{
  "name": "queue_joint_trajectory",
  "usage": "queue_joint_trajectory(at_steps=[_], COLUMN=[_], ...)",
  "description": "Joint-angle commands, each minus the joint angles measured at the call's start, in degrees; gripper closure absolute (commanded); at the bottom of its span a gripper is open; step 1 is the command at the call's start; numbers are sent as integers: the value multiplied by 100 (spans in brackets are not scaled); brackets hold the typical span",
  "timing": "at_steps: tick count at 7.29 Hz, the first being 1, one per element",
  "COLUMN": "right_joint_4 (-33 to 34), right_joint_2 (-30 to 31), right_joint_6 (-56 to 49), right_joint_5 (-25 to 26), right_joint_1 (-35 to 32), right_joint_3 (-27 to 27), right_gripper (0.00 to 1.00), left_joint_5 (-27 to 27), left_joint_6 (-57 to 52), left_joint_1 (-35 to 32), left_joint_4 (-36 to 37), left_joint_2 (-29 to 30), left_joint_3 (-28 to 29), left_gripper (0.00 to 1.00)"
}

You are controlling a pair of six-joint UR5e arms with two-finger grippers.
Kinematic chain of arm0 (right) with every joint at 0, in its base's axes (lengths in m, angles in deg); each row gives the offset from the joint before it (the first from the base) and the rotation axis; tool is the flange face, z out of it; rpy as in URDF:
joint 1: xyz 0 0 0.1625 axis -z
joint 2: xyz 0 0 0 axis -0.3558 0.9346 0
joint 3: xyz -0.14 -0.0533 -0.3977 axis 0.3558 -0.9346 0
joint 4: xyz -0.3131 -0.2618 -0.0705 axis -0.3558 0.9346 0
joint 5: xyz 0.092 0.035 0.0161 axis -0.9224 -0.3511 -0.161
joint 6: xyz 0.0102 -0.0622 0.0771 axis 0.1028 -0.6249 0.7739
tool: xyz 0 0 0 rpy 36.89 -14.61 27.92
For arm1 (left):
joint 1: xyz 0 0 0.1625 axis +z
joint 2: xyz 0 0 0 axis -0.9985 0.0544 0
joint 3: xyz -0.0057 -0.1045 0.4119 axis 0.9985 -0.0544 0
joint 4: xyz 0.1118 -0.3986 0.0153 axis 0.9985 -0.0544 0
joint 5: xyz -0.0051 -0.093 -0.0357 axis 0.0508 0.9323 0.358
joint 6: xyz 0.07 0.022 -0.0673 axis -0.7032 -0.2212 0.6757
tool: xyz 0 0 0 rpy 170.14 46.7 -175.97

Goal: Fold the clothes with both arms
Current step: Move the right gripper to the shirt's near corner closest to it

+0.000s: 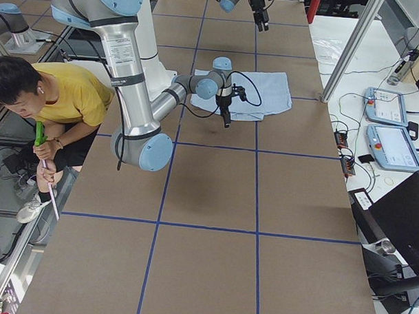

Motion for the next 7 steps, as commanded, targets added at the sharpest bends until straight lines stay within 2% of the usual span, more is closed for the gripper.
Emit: queue_joint_trajectory(at_steps=[1, 3, 5, 7], right_joint_4=[-15, -24, -24, -41], right_joint_2=[-168, -378, -449, -458], right_joint_6=[2734, 5519, 7590, 8606], right_joint_5=[274, 1360, 1576, 1725], right_joint_1=[722, 1750, 2078, 2168], right_joint_3=[201, 378, 378, 352], right_gripper=[0, 2, 8, 12], left_joint_5=[9, 0, -26, -53], left_joint_6=[1, 19, 10, 10], left_joint_1=[4, 39, 30, 30], left_joint_4=[119, 127, 127, 127], left_joint_2=[-10, -10, -19, -19], left_joint_3=[-151, -160, -160, -169], left_gripper=[1, 1, 1, 1])
